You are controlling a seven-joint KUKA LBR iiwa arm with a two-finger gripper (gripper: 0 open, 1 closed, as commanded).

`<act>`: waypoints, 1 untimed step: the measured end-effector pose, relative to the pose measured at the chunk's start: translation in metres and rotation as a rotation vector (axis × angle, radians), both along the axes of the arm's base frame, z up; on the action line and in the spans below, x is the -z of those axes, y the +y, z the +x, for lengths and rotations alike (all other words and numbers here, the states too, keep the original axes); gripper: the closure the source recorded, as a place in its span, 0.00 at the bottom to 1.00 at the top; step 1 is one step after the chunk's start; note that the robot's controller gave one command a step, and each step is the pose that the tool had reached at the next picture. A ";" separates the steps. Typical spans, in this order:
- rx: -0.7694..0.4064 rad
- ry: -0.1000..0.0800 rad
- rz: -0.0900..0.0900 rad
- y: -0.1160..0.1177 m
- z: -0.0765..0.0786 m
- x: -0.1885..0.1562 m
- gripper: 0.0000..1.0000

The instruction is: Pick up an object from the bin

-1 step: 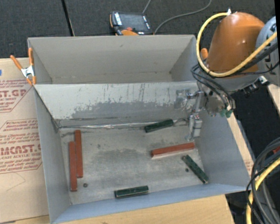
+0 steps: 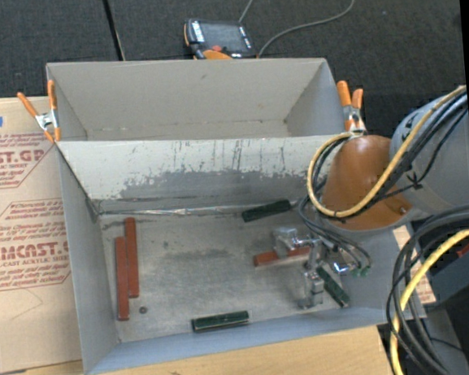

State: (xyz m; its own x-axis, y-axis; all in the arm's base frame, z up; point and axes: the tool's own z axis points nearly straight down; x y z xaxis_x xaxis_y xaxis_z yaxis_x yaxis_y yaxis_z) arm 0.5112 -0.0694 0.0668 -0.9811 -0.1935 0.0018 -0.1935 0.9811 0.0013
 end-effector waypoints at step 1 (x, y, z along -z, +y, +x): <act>-0.001 -0.012 0.000 0.000 0.004 -0.005 1.00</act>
Offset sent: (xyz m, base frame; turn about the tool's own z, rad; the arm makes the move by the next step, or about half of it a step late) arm 0.0000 0.0000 0.0000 0.0000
